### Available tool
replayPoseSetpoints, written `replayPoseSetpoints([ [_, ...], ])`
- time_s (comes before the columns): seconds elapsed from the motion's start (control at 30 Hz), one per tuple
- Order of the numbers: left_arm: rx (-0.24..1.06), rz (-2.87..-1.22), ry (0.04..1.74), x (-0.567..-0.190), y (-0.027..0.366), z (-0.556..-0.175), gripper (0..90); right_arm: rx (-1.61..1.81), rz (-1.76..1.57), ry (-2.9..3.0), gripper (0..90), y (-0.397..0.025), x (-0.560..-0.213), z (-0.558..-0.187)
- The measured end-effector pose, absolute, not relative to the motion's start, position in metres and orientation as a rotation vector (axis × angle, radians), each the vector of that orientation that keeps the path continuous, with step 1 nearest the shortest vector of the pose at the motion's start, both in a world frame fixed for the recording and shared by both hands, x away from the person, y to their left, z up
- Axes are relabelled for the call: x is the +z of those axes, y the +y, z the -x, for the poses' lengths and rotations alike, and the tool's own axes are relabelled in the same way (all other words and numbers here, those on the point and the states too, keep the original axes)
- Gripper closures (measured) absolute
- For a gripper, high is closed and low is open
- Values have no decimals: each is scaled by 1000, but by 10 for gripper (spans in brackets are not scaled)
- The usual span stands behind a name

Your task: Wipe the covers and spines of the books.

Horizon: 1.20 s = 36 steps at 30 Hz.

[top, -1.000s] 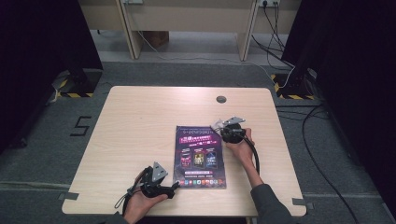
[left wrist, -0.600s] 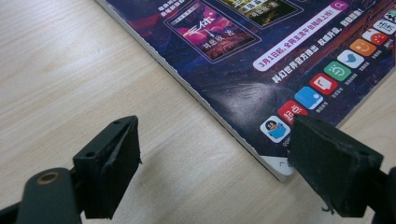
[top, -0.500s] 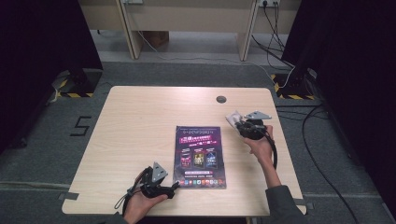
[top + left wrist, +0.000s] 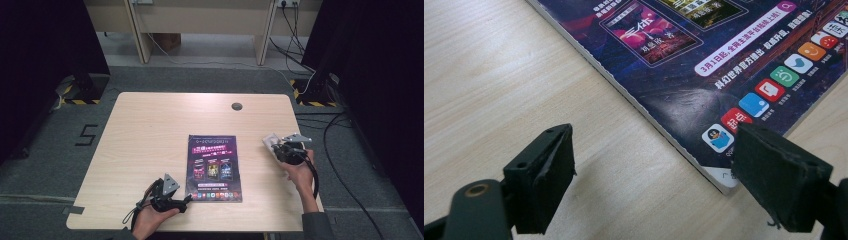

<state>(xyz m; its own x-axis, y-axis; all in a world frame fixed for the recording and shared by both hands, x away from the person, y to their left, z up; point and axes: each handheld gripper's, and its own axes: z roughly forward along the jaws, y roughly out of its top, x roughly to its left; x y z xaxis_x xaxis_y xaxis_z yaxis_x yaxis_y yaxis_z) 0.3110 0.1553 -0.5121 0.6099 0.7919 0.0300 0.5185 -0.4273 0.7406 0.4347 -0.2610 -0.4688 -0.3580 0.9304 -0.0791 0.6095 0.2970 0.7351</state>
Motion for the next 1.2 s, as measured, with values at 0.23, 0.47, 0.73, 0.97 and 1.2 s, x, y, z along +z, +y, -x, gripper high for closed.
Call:
replayPoseSetpoints([
  [0.23,490,-2123,1025,-512,156,-312,165,777,-1373,2115,763,-266,-478,-425],
  [0.47,491,-2117,1028,-513,156,-311,165,712,-1374,2165,736,-267,-488,-420],
  [0.73,491,-2122,1024,-512,156,-312,165,719,-1383,2183,721,-266,-491,-421],
  [0.97,485,-2120,1026,-513,156,-312,161,759,-1384,2181,714,-261,-494,-428],
  [1.2,405,-2098,1061,-513,158,-313,182,882,-1435,2043,526,-257,-482,-424],
])
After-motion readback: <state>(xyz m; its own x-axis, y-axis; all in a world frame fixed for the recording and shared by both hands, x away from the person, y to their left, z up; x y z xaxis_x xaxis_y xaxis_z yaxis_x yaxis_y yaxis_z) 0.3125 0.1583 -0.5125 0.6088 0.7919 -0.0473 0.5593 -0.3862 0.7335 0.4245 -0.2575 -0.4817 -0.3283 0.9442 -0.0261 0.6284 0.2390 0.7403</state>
